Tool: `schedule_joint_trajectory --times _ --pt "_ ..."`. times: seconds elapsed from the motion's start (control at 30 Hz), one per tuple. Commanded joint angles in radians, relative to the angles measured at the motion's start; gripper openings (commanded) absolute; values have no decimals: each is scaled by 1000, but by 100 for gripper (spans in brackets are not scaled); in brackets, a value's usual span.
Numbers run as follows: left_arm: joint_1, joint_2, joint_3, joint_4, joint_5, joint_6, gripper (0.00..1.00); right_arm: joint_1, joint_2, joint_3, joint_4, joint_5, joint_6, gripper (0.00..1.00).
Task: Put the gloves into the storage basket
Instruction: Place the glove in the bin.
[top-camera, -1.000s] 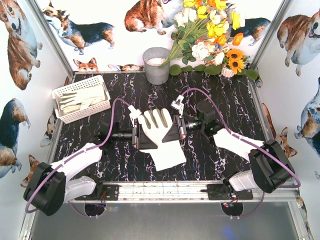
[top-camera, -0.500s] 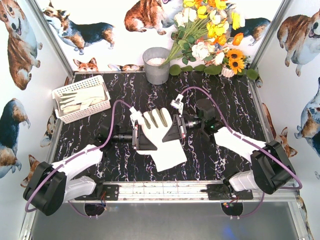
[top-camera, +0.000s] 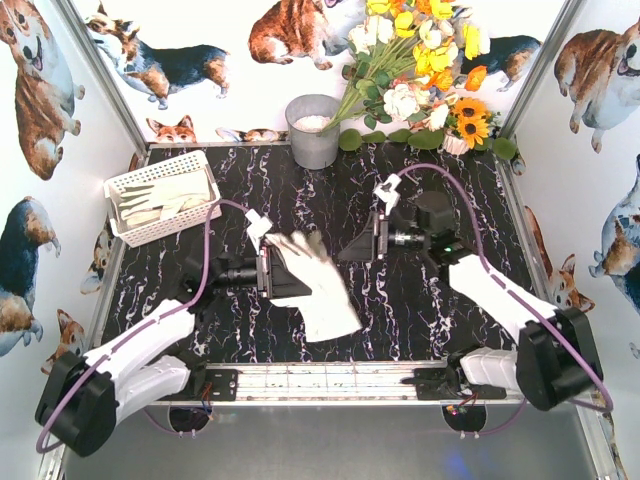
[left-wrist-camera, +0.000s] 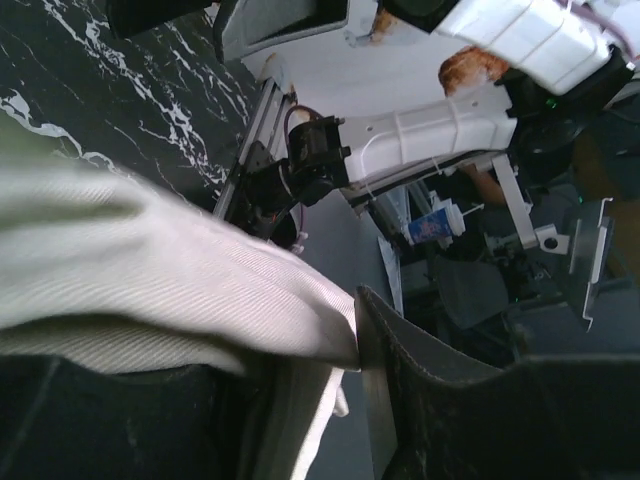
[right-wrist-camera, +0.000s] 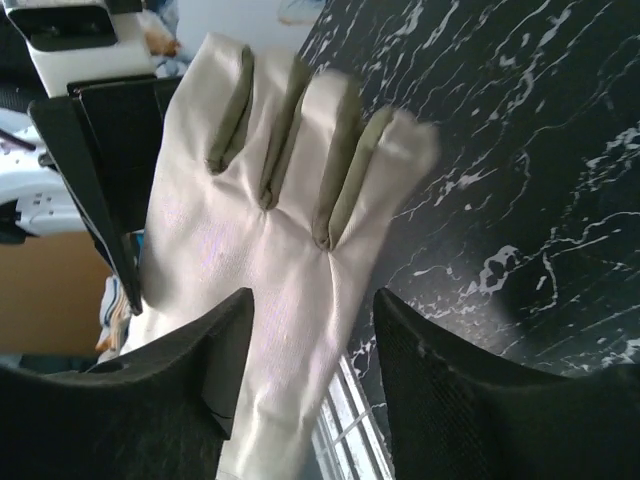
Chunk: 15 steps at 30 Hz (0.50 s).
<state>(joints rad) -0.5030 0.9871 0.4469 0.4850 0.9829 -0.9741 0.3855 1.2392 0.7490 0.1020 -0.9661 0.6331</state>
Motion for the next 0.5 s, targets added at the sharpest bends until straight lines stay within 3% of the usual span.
schedule_joint_trajectory --times 0.0,0.07,0.2,0.47 --pt "-6 -62 -23 62 -91 -87 0 -22 -77 -18 48 85 -13 54" --pt "-6 -85 -6 12 -153 -84 0 -31 -91 -22 35 96 -15 60" --pt "28 -101 90 -251 -319 -19 0 -51 -156 -44 0 178 -28 62" --pt "236 -74 285 -578 -592 -35 0 -59 -287 2 -290 393 -180 63"
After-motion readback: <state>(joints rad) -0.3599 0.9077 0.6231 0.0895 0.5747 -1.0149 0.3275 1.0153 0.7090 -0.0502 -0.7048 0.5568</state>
